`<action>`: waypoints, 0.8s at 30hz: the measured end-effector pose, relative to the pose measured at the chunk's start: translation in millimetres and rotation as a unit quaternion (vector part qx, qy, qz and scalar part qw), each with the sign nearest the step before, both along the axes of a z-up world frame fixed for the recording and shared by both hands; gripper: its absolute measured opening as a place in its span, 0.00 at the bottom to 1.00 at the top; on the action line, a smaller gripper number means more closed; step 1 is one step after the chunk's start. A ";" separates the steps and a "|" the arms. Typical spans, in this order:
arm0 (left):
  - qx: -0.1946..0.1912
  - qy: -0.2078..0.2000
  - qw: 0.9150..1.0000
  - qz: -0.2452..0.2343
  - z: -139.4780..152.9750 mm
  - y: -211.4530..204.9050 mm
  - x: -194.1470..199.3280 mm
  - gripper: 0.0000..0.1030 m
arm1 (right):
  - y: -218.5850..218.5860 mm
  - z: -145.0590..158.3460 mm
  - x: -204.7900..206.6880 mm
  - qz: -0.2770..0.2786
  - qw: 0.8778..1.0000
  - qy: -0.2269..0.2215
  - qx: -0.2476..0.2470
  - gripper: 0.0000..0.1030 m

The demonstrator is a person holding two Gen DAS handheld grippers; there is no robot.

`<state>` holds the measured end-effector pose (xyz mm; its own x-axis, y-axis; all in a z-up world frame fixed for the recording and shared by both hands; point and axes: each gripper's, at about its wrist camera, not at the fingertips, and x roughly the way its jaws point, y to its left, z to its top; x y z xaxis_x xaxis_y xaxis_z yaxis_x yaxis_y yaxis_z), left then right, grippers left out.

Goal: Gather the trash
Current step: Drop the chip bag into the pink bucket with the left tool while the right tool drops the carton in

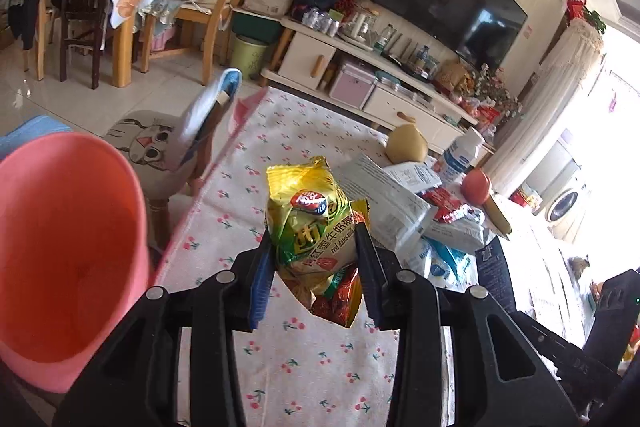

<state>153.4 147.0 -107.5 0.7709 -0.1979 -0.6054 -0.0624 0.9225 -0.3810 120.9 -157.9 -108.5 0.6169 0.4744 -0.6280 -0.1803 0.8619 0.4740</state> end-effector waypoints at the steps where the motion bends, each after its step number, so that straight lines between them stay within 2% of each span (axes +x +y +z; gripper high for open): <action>1: 0.004 -0.002 1.000 0.022 2.5 10.4 -2.7 0.39 | 14.8 4.7 2.4 0.016 1.000 -0.002 0.008 0.64; 5: 0.025 0.003 0.992 0.122 9.1 57.0 -10.3 0.39 | 84.6 22.7 15.5 0.091 0.995 -0.010 0.039 0.64; 9: 0.026 0.023 0.974 0.223 6.4 111.3 -20.0 0.39 | 161.5 34.2 28.5 0.165 0.985 -0.008 0.057 0.65; 13: 0.010 0.060 0.955 0.290 -4.8 157.0 -23.4 0.39 | 230.4 37.3 42.0 0.215 0.975 -0.006 0.047 0.65; 17: 0.000 0.091 0.942 0.324 -14.8 185.8 -24.3 0.39 | 279.2 28.1 60.3 0.245 0.969 0.007 0.035 0.65; 19: -0.002 0.103 0.936 0.338 -20.5 193.8 -28.1 0.40 | 290.8 17.0 68.7 0.240 0.970 0.024 0.021 0.66; 22: 0.001 0.109 0.931 0.349 -22.2 199.3 -26.7 0.52 | 288.0 6.1 69.6 0.224 0.973 0.038 0.029 0.70; 24: 0.013 0.099 0.932 0.348 -19.4 197.7 -25.2 0.64 | 274.5 5.5 67.0 0.202 0.978 0.031 0.028 0.79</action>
<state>128.2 344.7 -126.9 0.5803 0.3253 -0.7466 -0.7155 0.6416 -0.2766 188.0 116.5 -103.0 0.3327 0.7063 -0.6248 -0.4704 0.6986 0.5392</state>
